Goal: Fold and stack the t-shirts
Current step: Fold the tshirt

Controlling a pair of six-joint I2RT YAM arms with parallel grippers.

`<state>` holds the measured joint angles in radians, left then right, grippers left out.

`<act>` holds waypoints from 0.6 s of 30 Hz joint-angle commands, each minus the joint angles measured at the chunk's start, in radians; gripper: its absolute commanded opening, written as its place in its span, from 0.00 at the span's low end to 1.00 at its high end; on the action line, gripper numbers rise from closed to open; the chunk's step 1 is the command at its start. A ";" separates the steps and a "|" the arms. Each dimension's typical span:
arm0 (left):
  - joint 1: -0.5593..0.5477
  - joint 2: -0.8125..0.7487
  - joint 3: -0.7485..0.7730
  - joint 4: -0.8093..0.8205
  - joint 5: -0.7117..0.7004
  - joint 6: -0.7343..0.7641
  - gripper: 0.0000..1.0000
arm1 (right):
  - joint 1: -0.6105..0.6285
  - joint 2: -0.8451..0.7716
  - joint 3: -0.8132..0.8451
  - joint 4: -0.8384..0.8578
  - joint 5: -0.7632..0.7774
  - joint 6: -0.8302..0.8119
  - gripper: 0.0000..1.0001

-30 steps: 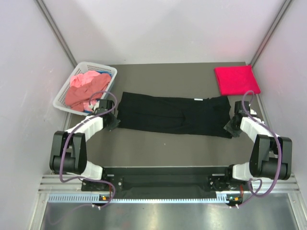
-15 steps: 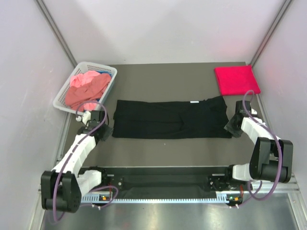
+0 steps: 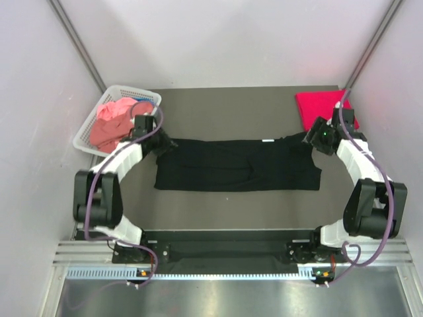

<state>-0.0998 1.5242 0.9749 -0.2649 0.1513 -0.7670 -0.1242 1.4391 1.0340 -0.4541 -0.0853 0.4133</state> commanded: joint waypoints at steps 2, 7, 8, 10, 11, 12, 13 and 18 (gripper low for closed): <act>0.000 0.210 0.314 -0.005 0.185 0.234 0.39 | 0.006 0.091 0.127 0.060 -0.091 -0.126 0.66; -0.001 0.466 0.588 -0.239 0.215 0.431 0.40 | 0.003 0.184 0.189 0.009 -0.126 -0.188 0.66; -0.001 0.487 0.629 -0.282 0.208 0.448 0.39 | 0.003 0.198 0.187 0.009 -0.126 -0.194 0.66; -0.003 0.517 0.637 -0.293 0.186 0.468 0.39 | 0.003 0.207 0.179 0.012 -0.119 -0.192 0.66; -0.003 0.521 0.619 -0.287 0.182 0.468 0.39 | 0.003 0.219 0.175 0.020 -0.117 -0.177 0.65; -0.002 0.522 0.604 -0.255 0.186 0.465 0.38 | 0.003 0.222 0.170 0.034 -0.111 -0.160 0.65; -0.001 0.528 0.575 -0.243 0.188 0.450 0.38 | 0.003 0.227 0.155 0.049 -0.102 -0.137 0.64; -0.003 0.568 0.535 -0.231 0.055 0.413 0.37 | 0.005 0.293 0.117 0.140 -0.076 -0.096 0.63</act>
<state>-0.1005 2.0792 1.5253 -0.4877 0.2996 -0.3637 -0.1246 1.7023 1.1687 -0.3958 -0.1833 0.2970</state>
